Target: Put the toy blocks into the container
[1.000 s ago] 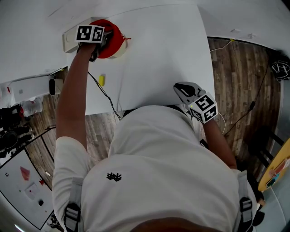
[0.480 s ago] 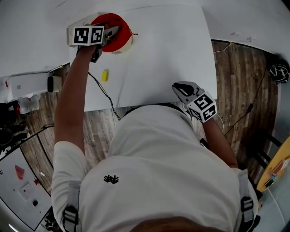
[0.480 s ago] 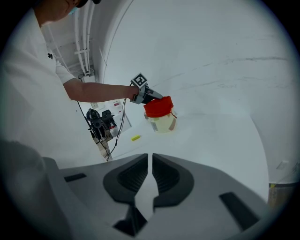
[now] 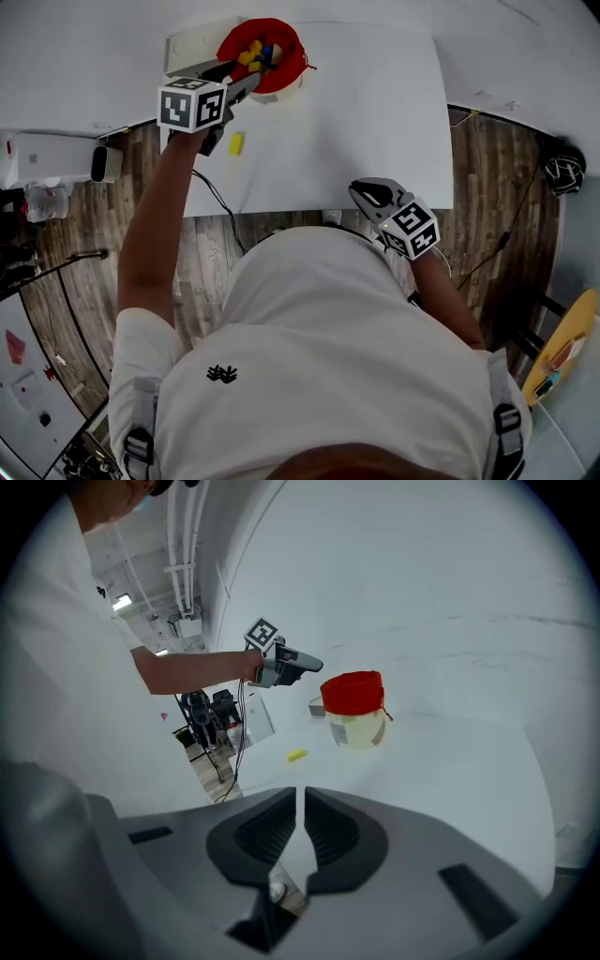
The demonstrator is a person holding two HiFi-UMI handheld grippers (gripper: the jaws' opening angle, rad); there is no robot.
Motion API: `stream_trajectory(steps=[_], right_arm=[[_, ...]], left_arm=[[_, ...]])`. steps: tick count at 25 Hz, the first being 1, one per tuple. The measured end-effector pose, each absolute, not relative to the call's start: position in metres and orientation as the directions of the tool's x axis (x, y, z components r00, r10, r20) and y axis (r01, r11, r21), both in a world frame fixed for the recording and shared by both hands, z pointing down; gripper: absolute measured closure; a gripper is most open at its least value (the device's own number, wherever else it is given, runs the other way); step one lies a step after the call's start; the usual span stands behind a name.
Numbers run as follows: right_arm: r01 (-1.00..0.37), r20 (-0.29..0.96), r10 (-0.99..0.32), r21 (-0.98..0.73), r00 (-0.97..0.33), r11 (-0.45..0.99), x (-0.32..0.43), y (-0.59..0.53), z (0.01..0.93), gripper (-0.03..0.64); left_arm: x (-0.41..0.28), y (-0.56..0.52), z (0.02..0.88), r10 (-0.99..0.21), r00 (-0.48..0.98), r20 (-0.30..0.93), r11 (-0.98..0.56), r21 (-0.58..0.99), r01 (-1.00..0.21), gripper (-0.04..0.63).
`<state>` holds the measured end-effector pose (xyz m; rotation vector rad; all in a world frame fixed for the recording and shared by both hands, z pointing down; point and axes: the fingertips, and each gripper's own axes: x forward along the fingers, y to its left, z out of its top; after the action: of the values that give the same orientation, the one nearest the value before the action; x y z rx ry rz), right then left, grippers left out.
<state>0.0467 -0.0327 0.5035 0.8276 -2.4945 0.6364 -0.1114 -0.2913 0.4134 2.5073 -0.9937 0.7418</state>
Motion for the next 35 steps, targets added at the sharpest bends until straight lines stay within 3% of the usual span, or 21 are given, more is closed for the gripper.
stream_trajectory(steps=[8,14,21,28,30,35], right_arm=[[-0.630,0.531,-0.433,-0.273,-0.729,0.727,-0.007,-0.012,0.499,0.589],[-0.624,0.551,-0.415,-0.267,-0.724,0.735,-0.038,0.011,0.499,0.591],[-0.619,0.555,-0.399,-0.289,-0.730,0.730,-0.064,0.032,0.501,0.591],[-0.636,0.575,-0.398,-0.296,-0.715,0.713,-0.065,0.047,0.505,0.591],[-0.646,0.582,-0.404,-0.297,-0.706,0.703,-0.058,0.048,0.506,0.591],[-0.674,0.587,-0.427,-0.297,-0.688,0.677,-0.038,0.044,0.506,0.591]], left_arm=[[-0.180,-0.213,0.418,-0.604,0.607,0.517,-0.651,0.119,-0.749,0.402],[-0.216,-0.152,0.442,-0.657,0.568,0.496,-0.597,0.118,-0.794,0.586],[-0.236,-0.101,0.498,-0.602,0.571,0.558,-0.577,0.190,-0.794,0.589],[-0.248,-0.095,0.544,-0.597,0.514,0.617,-0.551,0.151,-0.821,0.583],[-0.247,-0.098,0.554,-0.593,0.505,0.628,-0.546,0.148,-0.825,0.501],[-0.233,-0.109,0.576,-0.579,0.484,0.656,-0.550,0.125,-0.826,0.411]])
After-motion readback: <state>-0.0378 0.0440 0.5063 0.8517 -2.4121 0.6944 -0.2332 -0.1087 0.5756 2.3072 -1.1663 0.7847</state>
